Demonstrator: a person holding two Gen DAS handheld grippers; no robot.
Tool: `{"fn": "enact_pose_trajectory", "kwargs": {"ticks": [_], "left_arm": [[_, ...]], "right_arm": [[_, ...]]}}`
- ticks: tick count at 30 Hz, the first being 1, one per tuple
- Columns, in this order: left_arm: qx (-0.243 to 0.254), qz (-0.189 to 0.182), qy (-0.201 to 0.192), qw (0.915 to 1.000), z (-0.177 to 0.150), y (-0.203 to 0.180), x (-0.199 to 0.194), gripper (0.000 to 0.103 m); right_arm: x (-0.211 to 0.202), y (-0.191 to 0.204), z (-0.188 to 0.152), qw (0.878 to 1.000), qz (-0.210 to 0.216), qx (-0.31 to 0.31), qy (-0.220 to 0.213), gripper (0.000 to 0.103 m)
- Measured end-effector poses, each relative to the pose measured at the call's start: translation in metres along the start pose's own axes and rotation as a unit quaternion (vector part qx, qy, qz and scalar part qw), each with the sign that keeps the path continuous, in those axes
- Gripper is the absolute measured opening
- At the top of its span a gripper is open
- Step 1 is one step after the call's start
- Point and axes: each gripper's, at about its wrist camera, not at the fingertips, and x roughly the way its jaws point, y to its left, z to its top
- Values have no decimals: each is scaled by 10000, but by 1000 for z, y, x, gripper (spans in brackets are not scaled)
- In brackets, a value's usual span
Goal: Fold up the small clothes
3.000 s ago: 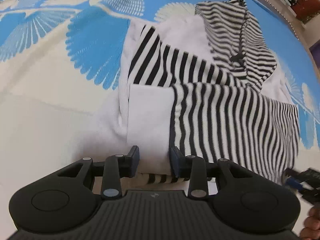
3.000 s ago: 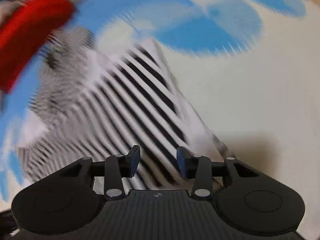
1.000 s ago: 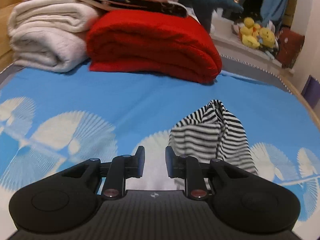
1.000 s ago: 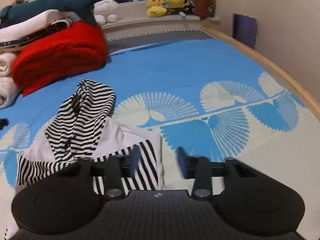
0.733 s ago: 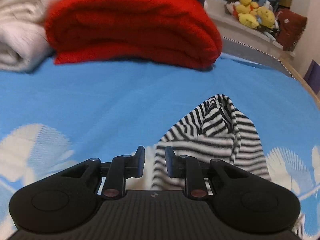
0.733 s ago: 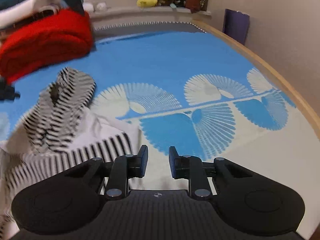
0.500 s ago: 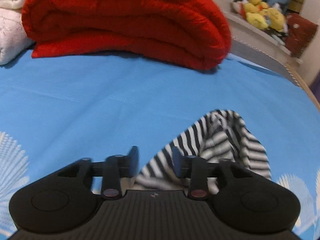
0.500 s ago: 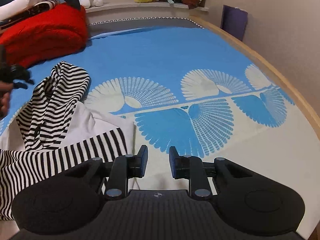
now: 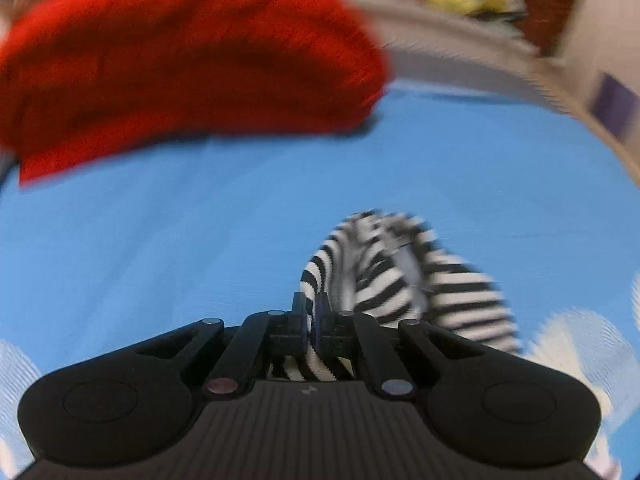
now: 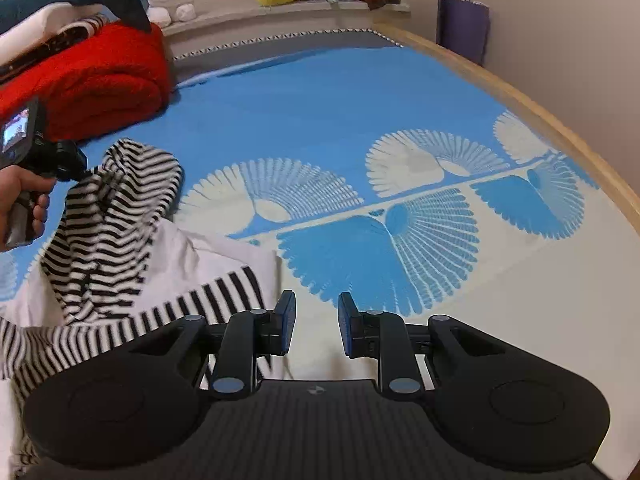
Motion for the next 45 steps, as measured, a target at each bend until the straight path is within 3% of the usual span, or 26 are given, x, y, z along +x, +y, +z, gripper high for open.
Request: {"fn": "enact_pose_trajectory", "kwargs": {"ticks": [3,6,7,9,10,11,12,14,15,17,18,19,21,23,27,29,33,37,38,39,40,41,42,44,45], "left_arm": [[801,-459,-639,9937,-23,-17,-79,3],[1611,-1199,-1287,9711,-78,-28,-176,3],[2053,-1487,-1421,9568,-107,-33,-208,3],[2898,-1944,-1361,9272,-163,-40,-256,3],[3239,-2178,-1067,9145,-193,-40,-276,3],[3418,-2331,-733,9074,-217,-38,-288,5],[3481,-2382,-418,9057,-237,-34,-299,8],[3141,-2375,-10,9192,-264,-17,-315,8],[2733,-2292,10,9342,-267,-6,-321,8],[1543,-2022,-122,9670,-259,18,-324,19],[705,-1909,-85,9790,-253,32,-318,22],[41,-1794,49,9838,-250,41,-308,31],[-1112,-1464,509,9816,-241,55,-276,33],[-1857,-1242,997,9696,-243,62,-241,33],[-2539,-1156,1616,9466,-254,72,-200,33],[-2619,-1127,1848,9405,-268,77,-199,33],[-2782,-1277,2125,9280,-286,81,-192,33],[-2320,-1434,2211,9364,-286,69,-199,33],[-2220,-1483,2214,9379,-287,66,-200,27],[-2138,-1515,2180,9401,-288,63,-200,19],[-2032,-1521,2111,9439,-286,61,-203,1],[-1926,-1527,2035,9477,-283,60,-205,1],[-1862,-1543,1936,9508,-279,61,-211,1],[-1810,-1588,1387,9606,-261,69,-231,0],[-1845,-1649,951,9642,-249,77,-246,0]], "right_arm": [[-8,-1,6,9998,88,102,-121,24],[-15,-6,12,9989,163,373,-221,24],[-17,-8,14,9983,211,485,-241,24],[-23,-13,16,9961,338,759,-296,25],[-26,-15,17,9951,373,857,-327,26],[-29,-17,17,9942,393,935,-364,28],[-32,-19,17,9934,419,990,-392,31],[-37,-21,16,9921,531,1069,-394,36],[-38,-21,15,9918,597,1070,-372,38],[-39,-18,12,9915,714,1050,-300,40],[-40,-15,10,9914,768,1026,-268,40],[-39,-11,8,9913,842,990,-217,40],[-36,-2,4,9897,1054,970,-52,41],[-26,10,-1,9837,1448,1018,329,41],[0,36,-23,9629,2090,1121,1292,41],[15,49,-37,9504,2263,1173,1785,41],[34,77,-67,9406,2192,990,2396,41],[45,90,-86,9409,1931,698,2694,41],[47,89,-92,9403,1904,696,2734,40],[47,90,-95,9406,1887,704,2735,30],[44,91,-95,9412,1907,731,2692,23],[43,90,-95,9417,1956,834,2609,10],[40,88,-94,9415,2034,984,2501,2],[30,81,-87,9387,2269,1352,2217,1],[22,73,-80,9309,2587,1673,1961,1]]}}
